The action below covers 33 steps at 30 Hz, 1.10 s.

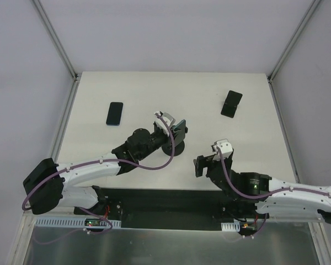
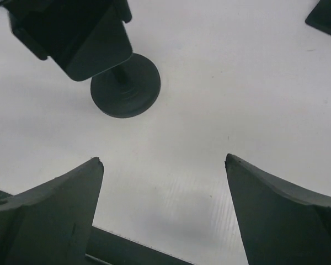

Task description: Place the phone on the phone stand

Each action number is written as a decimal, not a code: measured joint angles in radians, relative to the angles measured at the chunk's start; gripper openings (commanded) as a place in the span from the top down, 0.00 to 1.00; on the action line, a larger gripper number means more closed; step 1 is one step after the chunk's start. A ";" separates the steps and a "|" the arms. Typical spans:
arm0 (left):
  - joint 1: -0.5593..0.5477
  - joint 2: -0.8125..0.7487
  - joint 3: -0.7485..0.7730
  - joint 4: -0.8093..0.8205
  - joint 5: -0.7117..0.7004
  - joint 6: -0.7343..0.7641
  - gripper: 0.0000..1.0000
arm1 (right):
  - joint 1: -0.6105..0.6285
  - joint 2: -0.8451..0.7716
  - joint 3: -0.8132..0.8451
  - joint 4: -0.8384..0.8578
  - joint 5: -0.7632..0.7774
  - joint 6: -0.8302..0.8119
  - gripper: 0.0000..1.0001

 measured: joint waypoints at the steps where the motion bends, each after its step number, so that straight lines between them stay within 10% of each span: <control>1: 0.000 -0.005 0.000 -0.010 0.002 0.003 1.00 | -0.048 -0.036 -0.018 0.003 -0.057 -0.032 0.07; 7: 0.011 -0.046 0.000 -0.071 0.058 0.014 1.00 | -0.460 -0.076 -0.019 0.039 -0.537 -0.218 0.11; 13: 0.090 -0.089 0.000 -0.137 0.254 0.023 1.00 | -0.533 0.055 0.064 0.051 -0.907 -0.416 0.11; 19: 0.134 -0.148 -0.002 -0.235 0.355 0.002 0.25 | -0.615 0.166 0.194 0.067 -1.059 -0.482 0.04; 22: 0.146 -0.186 0.000 -0.289 0.375 -0.032 0.05 | -0.618 0.205 0.238 0.091 -1.077 -0.473 0.04; 33: 0.158 -0.488 0.060 -0.510 0.261 -0.063 0.01 | -0.583 0.348 0.401 0.104 -1.080 -0.435 0.04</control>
